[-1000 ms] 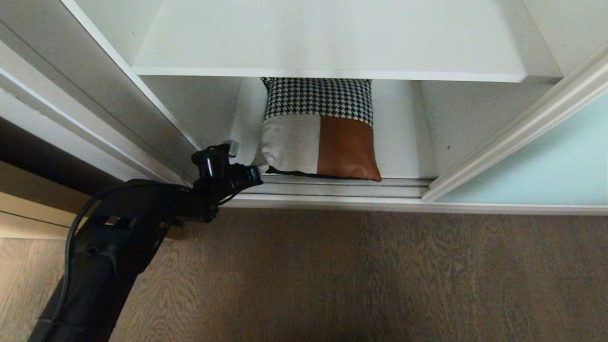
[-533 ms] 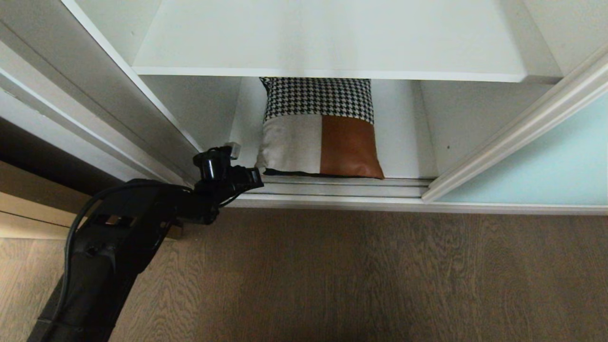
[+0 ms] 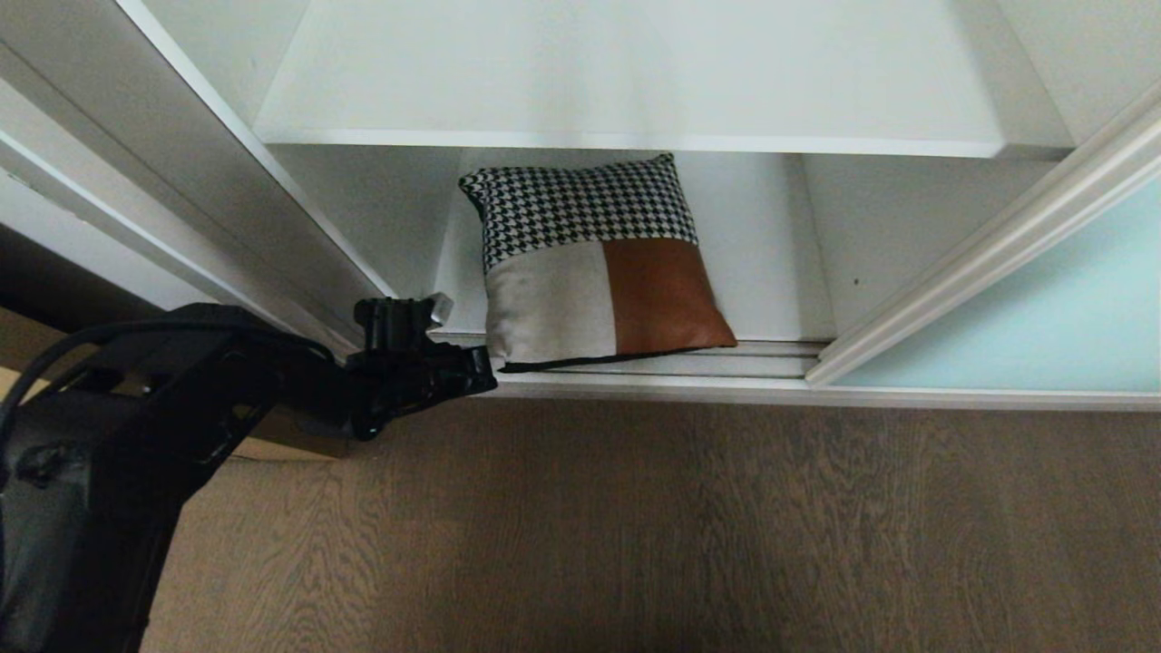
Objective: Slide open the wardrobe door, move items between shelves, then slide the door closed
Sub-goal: Place the pillow on the higher shelf
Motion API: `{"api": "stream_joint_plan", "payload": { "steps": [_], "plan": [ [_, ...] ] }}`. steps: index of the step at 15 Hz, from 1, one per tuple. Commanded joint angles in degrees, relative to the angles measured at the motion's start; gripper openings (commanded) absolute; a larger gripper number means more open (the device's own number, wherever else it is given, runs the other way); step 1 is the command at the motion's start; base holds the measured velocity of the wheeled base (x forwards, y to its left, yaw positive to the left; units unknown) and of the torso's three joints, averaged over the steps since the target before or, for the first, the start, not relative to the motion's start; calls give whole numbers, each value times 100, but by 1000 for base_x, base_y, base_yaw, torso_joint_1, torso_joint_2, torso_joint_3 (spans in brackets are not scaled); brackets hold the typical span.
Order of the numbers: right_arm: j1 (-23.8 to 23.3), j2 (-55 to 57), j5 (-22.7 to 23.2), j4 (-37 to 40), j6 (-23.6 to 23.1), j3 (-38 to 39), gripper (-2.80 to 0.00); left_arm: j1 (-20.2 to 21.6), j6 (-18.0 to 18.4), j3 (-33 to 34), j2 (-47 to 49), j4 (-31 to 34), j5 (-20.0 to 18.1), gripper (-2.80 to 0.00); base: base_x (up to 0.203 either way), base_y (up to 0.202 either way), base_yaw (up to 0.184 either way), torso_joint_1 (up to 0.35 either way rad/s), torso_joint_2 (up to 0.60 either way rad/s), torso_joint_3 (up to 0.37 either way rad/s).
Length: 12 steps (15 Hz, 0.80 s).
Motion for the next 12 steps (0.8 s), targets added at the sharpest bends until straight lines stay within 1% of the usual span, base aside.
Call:
{"api": "stream_joint_plan", "payload": {
  "steps": [1, 2, 4, 5, 7, 10, 12],
  "plan": [
    [-2, 5, 4, -2, -6, 0, -280, -10, -488, 516, -543, 5, -22, -280, 0, 0, 0, 0, 0, 0],
    [-2, 5, 4, -2, -6, 0, -280, -4, -624, 641, -559, -7, -21, -280, 0, 0, 0, 0, 0, 0],
    [3, 5, 3, -2, -67, 0, -280, 36, -726, 817, -479, -167, -15, -280, 0, 0, 0, 0, 0, 0],
    [-2, -4, 29, 50, -94, -18, -280, 56, -757, 815, -374, -229, -8, -280, 0, 0, 0, 0, 0, 0],
    [7, -4, 39, 79, -137, -35, -280, 86, -964, 802, -312, -227, 2, -280, 0, 0, 0, 0, 0, 0],
    [7, -4, 32, 196, -299, -74, -280, 87, -974, 841, -259, -251, -5, -280, 0, 0, 0, 0, 0, 0],
    [7, -13, -13, 446, -241, -158, -280, 87, -974, 901, -269, -278, -14, -280, 0, 0, 0, 0, 0, 0]
  ]
}}
